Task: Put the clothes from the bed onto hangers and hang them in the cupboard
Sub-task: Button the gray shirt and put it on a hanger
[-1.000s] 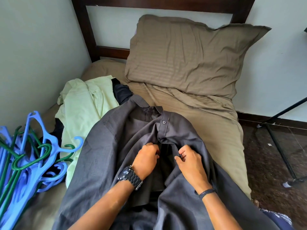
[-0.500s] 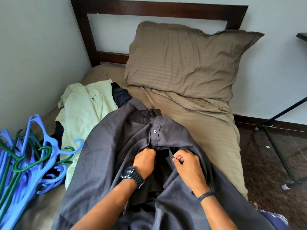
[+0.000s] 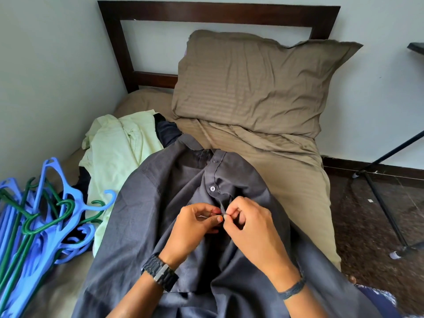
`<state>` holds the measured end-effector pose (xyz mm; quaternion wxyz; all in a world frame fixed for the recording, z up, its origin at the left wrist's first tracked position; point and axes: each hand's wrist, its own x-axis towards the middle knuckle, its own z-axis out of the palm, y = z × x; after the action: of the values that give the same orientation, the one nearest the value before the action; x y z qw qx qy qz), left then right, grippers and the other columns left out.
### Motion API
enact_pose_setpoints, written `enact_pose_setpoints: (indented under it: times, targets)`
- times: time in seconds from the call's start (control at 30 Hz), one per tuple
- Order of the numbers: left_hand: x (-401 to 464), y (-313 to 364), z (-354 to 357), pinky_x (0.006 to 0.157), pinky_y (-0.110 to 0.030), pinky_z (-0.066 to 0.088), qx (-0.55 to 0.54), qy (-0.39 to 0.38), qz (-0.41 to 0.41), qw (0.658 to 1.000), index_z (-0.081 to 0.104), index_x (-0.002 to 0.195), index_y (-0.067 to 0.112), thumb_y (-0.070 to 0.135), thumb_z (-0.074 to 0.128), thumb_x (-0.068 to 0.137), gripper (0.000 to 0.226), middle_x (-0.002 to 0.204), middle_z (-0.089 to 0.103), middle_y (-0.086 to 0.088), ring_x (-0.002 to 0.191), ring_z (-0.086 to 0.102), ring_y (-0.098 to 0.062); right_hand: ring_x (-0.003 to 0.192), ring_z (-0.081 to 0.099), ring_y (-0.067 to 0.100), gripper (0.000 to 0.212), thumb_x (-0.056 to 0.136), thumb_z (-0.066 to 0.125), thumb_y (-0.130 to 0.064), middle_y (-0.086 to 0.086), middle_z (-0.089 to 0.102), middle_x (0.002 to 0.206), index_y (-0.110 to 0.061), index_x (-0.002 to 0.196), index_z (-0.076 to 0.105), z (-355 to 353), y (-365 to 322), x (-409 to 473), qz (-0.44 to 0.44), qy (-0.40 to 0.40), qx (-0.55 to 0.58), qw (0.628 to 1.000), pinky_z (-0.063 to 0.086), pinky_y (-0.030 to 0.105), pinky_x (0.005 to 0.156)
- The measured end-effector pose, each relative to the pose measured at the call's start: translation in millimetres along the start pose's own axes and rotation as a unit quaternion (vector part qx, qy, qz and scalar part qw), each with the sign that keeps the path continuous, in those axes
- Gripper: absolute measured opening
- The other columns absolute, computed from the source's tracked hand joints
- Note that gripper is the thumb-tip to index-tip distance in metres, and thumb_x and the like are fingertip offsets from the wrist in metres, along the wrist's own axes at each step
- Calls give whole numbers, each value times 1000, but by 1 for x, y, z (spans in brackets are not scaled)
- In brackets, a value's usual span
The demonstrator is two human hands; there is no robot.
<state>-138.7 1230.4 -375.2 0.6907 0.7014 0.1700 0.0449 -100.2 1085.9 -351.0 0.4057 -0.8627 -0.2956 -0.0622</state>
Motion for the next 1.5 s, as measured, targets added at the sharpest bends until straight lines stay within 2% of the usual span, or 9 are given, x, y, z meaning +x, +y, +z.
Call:
enact_pose_setpoints:
  times: [0.13, 0.3, 0.47, 0.57, 0.83, 1.0, 1.27, 1.37, 1.5]
  targets:
    - [-12, 10, -2, 53, -22, 54, -120, 3, -30, 992, 64, 84, 0, -11, 62, 81, 12, 63, 66, -6, 57, 65, -12, 60, 57, 4, 14, 81, 66, -8, -8, 61, 62, -15, 71, 59, -8, -6, 0, 108, -37, 126, 985, 42, 11, 58]
    - [-24, 9, -4, 59, -25, 56, -148, 11, -33, 988, 66, 84, 0, -8, 60, 82, 10, 68, 67, -9, 63, 66, -15, 57, 57, 6, 20, 81, 64, 2, -3, 65, 62, -16, 75, 59, -6, -2, -7, 206, -22, 245, 947, 48, 21, 61]
    - [-32, 12, 0, 58, -23, 55, -124, -4, -31, 992, 66, 86, 0, -6, 60, 84, 9, 69, 66, -7, 62, 65, -12, 65, 65, 16, 18, 87, 50, 11, 9, 69, 73, -2, 88, 61, -11, -5, -15, 321, -68, 566, 756, 52, 21, 60]
    - [-33, 16, 1, 57, -22, 54, -117, 2, -22, 993, 67, 86, 0, -6, 60, 84, 10, 68, 65, -6, 62, 64, -12, 74, 67, 19, 18, 91, 47, 5, 12, 69, 83, -3, 90, 63, -13, -4, -20, 330, -80, 582, 739, 55, 26, 69]
    - [-38, 20, 5, 64, -27, 57, -112, -14, -12, 994, 68, 90, -1, -3, 61, 83, 10, 73, 64, -9, 65, 65, -16, 75, 65, 20, 15, 98, 47, -11, 7, 71, 85, -10, 96, 62, -13, -4, -27, 276, -39, 468, 839, 52, 34, 69]
    - [-44, 22, 9, 64, -25, 55, -89, -27, 4, 996, 69, 93, 2, -4, 59, 87, 14, 77, 62, -10, 68, 64, -16, 79, 59, 25, 16, 95, 52, -8, 14, 64, 79, -15, 91, 66, -13, 0, -33, 268, -40, 438, 857, 46, 40, 74]
    - [-52, 23, 16, 61, -23, 54, -111, -31, 12, 993, 66, 90, -2, -10, 61, 82, 13, 69, 63, -8, 64, 65, -17, 43, 41, 6, 17, 84, 62, -3, -9, 56, 58, -20, 80, 63, -19, -9, -48, 158, 29, 158, 974, 32, 10, 49]
    - [-55, 22, 16, 61, -25, 55, -121, -30, 6, 992, 65, 88, -2, -10, 62, 81, 11, 67, 65, -8, 64, 66, -18, 48, 46, 8, 14, 82, 63, -5, -26, 53, 60, -19, 81, 60, -20, -17, -55, 114, 35, 58, 991, 32, 9, 50]
    - [-60, 20, 16, 66, -29, 58, -90, -26, 19, 995, 66, 86, -3, -8, 64, 81, 7, 69, 68, -9, 67, 67, -20, 52, 46, 4, 13, 81, 64, -12, -18, 50, 59, -24, 79, 57, -20, -29, -61, 86, 58, 28, 994, 32, 9, 51]
